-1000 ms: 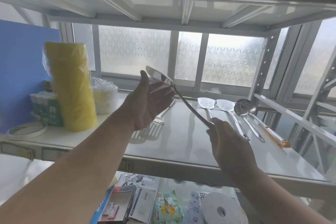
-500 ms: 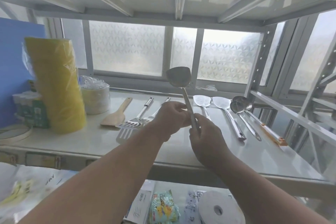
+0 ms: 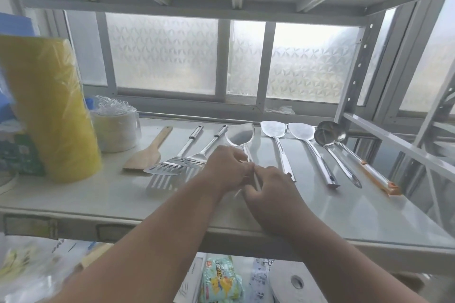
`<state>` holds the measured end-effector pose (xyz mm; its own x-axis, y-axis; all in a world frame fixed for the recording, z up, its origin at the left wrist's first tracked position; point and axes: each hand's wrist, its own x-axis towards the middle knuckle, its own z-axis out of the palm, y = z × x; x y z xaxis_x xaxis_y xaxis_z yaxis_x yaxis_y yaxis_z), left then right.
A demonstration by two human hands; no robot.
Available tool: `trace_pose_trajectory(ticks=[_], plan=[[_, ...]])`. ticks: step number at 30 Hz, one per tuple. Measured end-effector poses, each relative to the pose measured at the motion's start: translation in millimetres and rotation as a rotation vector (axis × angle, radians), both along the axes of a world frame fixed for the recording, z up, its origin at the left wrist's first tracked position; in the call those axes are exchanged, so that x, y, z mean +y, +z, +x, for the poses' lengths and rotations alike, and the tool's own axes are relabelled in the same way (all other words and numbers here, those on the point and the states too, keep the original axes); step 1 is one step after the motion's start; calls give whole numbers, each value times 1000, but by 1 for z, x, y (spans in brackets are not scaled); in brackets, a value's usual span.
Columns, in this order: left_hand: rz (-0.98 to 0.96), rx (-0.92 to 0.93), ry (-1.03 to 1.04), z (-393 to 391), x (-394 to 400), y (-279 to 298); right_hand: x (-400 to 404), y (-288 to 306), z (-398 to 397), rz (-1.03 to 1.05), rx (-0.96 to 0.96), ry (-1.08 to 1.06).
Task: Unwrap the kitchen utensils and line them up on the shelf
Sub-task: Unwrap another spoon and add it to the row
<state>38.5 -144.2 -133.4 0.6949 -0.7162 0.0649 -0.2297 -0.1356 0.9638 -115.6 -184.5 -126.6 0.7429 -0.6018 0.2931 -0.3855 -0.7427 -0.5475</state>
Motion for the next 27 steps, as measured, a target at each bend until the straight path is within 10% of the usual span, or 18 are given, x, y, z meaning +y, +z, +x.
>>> trace_pose_trajectory(ticks=[8,27], plan=[[187,-514,125,-4,9,8,6,3,-1,-90,148,51],[312,-527,-1,1,19,8,1,14,-27,-19,101,382]])
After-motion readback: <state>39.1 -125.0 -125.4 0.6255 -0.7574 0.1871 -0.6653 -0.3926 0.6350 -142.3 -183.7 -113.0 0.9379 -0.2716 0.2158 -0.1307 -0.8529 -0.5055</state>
